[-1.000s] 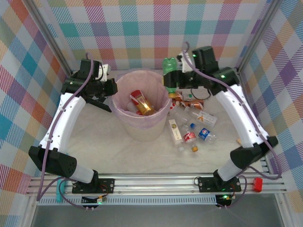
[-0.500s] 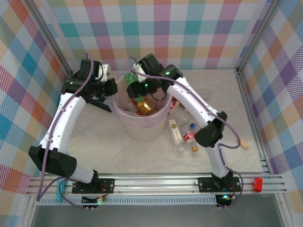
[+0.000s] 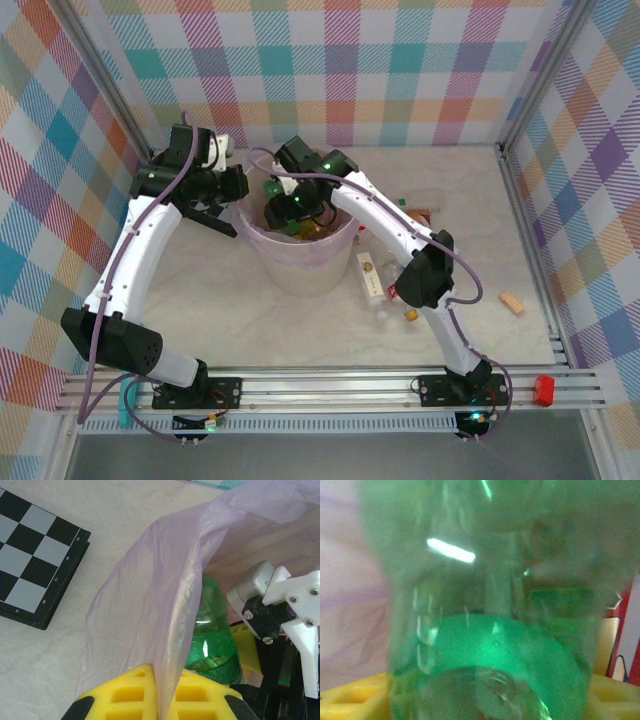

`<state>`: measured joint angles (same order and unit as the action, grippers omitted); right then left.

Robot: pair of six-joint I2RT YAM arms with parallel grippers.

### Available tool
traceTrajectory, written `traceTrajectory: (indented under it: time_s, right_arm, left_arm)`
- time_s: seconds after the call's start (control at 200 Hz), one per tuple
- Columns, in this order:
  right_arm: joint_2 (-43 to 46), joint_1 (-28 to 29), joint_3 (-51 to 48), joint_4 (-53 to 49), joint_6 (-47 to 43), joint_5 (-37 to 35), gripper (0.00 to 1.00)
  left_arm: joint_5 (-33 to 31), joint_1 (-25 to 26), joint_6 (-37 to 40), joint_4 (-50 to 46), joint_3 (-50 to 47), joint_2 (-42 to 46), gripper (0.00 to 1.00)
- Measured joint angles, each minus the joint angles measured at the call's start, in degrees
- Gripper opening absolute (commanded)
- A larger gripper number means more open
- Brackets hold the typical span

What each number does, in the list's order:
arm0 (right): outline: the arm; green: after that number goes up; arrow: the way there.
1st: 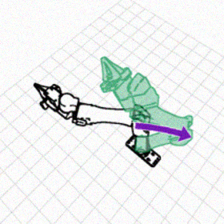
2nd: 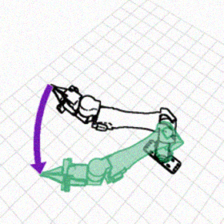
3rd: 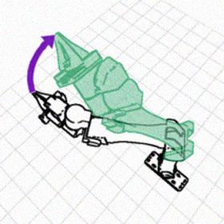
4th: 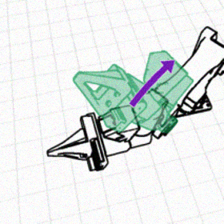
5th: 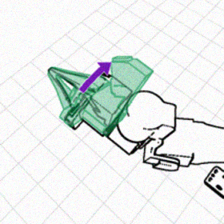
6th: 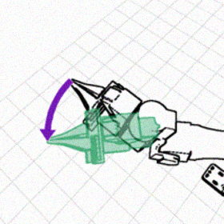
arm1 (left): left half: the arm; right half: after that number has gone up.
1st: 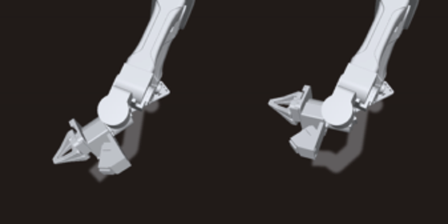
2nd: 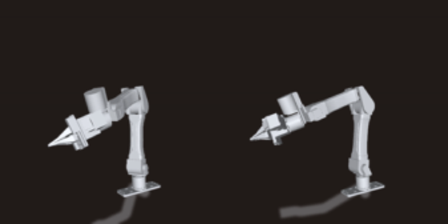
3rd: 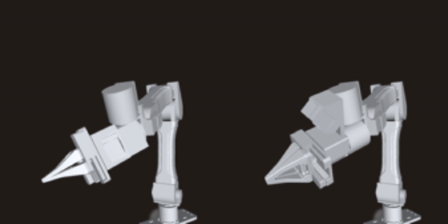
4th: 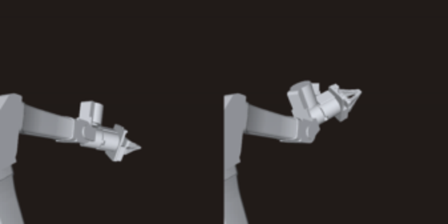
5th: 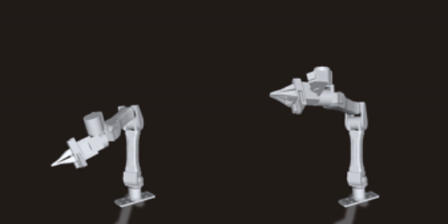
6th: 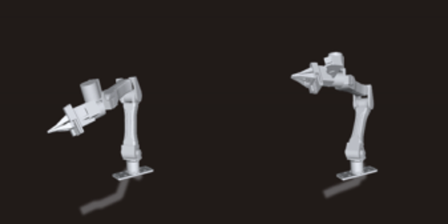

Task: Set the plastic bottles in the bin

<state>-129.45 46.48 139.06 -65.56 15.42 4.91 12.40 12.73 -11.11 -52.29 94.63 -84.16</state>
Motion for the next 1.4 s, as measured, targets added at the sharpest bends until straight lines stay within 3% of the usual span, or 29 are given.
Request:
traceTrajectory:
  time_s: [0.39, 0.88, 1.15, 1.4]
  right_arm:
    - [3.1, 0.2, 1.1, -1.8, -2.7, -0.4, 0.94]
    - [19.8, 0.0, 2.1, -3.7, -5.3, -1.8, 0.98]
    - [30.5, -2.9, -7.6, -5.6, -8.9, -8.1, 0.99]
    - [42.3, -12.5, -26.1, -5.7, -14.3, -11.4, 0.94]
  left_arm:
    - [0.0, 0.0, 0.0, 0.2, 0.0, -0.1, 0.0]
    - [0.1, 0.0, 0.0, 0.3, 0.0, -0.1, 0.0]
    - [0.1, 0.0, 0.0, 0.3, 0.0, -0.1, 0.0]
    - [0.1, 0.0, 0.0, 0.3, 0.0, -0.1, 0.0]
